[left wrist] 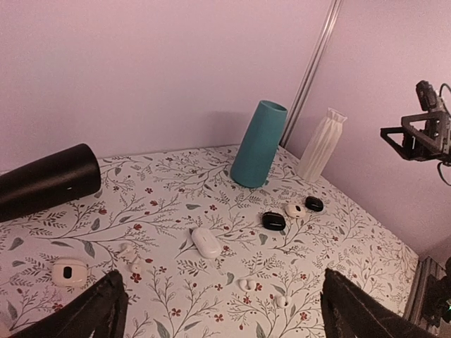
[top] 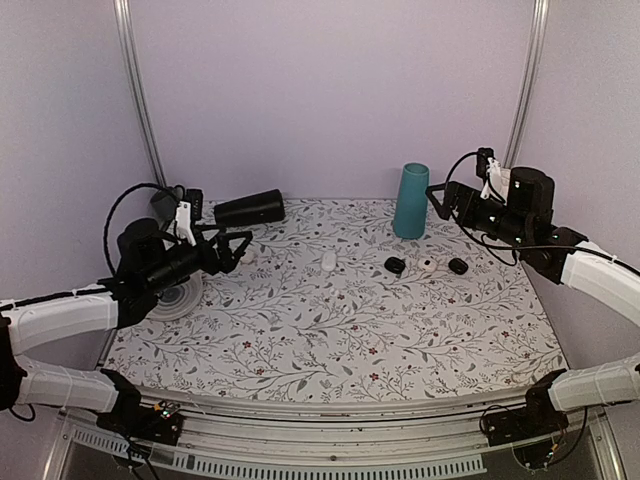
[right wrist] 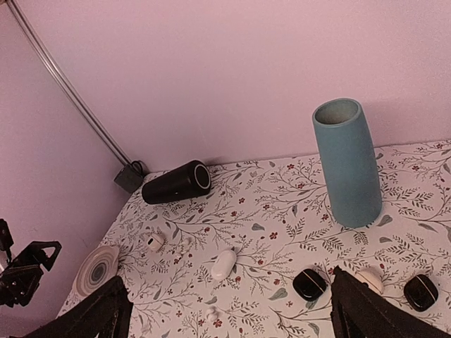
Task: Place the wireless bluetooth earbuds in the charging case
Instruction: Pick up the charging case from the center of the board.
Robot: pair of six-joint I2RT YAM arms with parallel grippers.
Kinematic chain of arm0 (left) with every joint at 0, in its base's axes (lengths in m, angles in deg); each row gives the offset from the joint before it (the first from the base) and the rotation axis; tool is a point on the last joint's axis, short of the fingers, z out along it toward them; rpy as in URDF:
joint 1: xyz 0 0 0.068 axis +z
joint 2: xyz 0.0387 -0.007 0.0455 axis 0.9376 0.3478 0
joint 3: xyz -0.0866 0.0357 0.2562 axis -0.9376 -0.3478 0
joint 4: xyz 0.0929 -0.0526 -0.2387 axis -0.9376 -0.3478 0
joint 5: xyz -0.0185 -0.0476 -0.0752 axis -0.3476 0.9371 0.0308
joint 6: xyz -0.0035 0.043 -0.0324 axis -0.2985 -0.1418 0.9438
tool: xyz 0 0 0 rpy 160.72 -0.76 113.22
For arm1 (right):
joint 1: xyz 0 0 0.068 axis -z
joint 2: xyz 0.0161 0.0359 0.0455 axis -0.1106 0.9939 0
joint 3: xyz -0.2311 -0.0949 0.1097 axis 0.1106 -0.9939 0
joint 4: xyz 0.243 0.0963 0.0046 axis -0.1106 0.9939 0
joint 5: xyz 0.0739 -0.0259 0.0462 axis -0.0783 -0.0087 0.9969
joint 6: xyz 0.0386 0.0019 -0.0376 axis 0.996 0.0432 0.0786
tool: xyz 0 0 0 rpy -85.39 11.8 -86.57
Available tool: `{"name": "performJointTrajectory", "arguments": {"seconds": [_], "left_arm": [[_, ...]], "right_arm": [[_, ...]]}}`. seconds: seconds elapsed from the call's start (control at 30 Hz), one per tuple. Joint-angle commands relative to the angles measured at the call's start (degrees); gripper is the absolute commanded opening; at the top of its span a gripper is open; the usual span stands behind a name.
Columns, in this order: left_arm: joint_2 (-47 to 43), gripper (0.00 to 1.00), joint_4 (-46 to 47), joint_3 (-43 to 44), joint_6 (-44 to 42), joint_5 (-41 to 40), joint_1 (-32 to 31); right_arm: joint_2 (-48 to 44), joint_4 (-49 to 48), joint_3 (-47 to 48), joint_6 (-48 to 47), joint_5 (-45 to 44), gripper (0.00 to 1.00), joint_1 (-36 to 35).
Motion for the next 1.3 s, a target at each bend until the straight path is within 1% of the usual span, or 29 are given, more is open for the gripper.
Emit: {"name": "performJointTrajectory", "arguments": {"seconds": [0.0, 0.2, 0.37, 0.43, 0.53, 0.73, 0.8, 0.97, 1.1, 1.27], "left_arm": [[1.9, 0.96, 0.4, 1.1, -0.2, -1.4, 0.3], [5.2, 0.96, -0.5, 3.0, 1.7, -3.9, 0.7], [9.5, 0.96, -3.3, 5.5, 5.2, -5.5, 2.7], [12.7, 0.96, -9.0, 8.5, 7.1, -8.2, 4.1], [20.0, 0.96, -19.0, 15.5, 8.9, -10.8, 6.4], [33.7, 0.95, -27.9, 27.0, 6.5, -12.5, 8.8], [38.2, 0.95, -30.6, 32.1, 5.4, -12.4, 9.7], [48.4, 0.93, -35.9, 41.9, 1.0, -12.4, 10.1], [55.5, 0.9, -40.7, 47.0, -2.4, -14.4, 10.2], [57.9, 0.9, -41.9, 47.5, -4.5, -16.0, 10.4]], "right_arm": [[1.3, 0.4, 1.1, -0.8, -1.0, 0.99, 0.3], [1.4, 0.7, 0.9, -0.7, -1.1, 0.99, 0.3], [1.9, 0.5, 0.8, -0.7, -0.6, 0.99, 0.3], [2.3, 0.4, 0.8, -0.7, -0.2, 0.99, 0.3], [2.9, 0.6, 1.1, -0.8, 0.4, 0.99, 0.3], [2.6, 0.8, 0.9, -1.2, 1.7, 0.99, 0.3], [2.0, 0.9, 0.5, -1.2, 2.0, 0.99, 0.3], [-0.1, 0.5, -1.1, -1.3, 2.6, 0.99, 0.3], [-1.6, 0.3, -2.4, -0.9, 2.8, 0.99, 0.3], [-3.0, 0.4, -3.2, -1.0, 3.0, 0.99, 0.3]]}}
